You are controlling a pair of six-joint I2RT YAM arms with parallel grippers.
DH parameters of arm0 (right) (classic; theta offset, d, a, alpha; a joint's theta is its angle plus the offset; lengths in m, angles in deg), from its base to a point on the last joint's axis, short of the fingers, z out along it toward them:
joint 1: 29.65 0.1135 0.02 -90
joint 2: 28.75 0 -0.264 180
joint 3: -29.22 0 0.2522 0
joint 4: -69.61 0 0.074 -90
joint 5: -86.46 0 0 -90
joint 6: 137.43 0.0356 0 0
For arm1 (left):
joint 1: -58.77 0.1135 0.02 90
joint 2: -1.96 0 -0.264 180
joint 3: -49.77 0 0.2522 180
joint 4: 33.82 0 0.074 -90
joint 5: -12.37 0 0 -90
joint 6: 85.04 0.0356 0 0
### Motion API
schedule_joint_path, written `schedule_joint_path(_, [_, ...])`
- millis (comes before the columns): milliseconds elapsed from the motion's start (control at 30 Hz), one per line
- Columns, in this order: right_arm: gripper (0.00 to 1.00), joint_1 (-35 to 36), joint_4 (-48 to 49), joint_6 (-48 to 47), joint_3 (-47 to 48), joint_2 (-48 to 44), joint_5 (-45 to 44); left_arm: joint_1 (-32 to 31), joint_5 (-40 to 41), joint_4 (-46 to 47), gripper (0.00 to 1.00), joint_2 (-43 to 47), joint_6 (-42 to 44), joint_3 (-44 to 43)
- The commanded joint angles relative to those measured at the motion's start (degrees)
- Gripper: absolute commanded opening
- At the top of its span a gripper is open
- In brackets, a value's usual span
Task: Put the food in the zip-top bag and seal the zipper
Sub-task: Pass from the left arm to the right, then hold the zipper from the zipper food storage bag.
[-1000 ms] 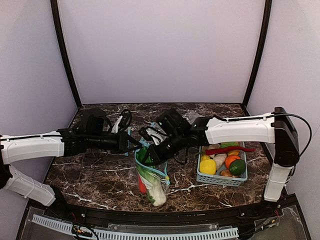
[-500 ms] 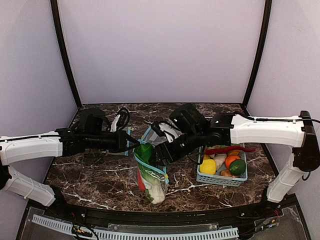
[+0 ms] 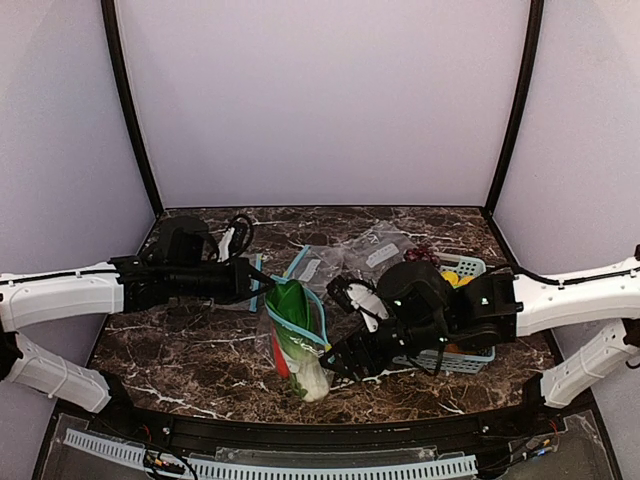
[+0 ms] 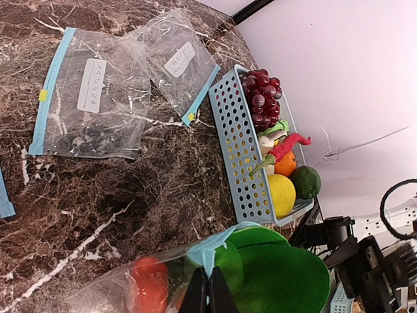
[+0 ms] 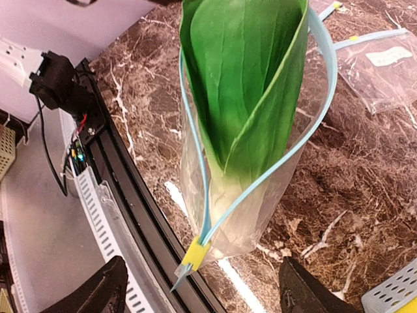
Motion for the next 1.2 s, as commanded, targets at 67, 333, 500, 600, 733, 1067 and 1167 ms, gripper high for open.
schedule_joint_path(67, [0.64,4.4,8.6,2.7,-4.5,1.3,-10.7,0.4,2.3,-0.8,0.01,3.1,-1.8,1.9])
schedule_joint_path(333, [0.34,4.5,9.2,0.0,-3.0,3.0,-13.3,0.5,2.5,-2.5,0.01,3.8,-2.0,2.1])
schedule_joint_path(500, [0.10,4.5,9.6,-1.1,-2.8,3.4,-12.6,0.5,2.7,-2.6,0.01,4.3,-2.2,2.3])
schedule_joint_path(600, [0.00,4.5,9.8,-1.6,-2.8,3.3,-12.5,0.5,2.5,-2.4,0.01,4.8,-1.9,2.5])
schedule_joint_path(733, [0.00,4.5,10.8,-3.2,-3.4,2.6,-11.8,0.4,0.8,-3.3,0.10,6.7,1.8,2.9])
schedule_joint_path(1067, [0.00,4.5,12.1,-7.8,-4.7,0.8,-9.5,0.3,7.4,-20.4,0.81,16.2,22.5,-5.6])
schedule_joint_path(1167, [0.00,4.5,12.3,-8.4,-4.4,1.3,-9.0,-1.2,-1.2,-15.4,0.77,15.6,24.4,-6.3])
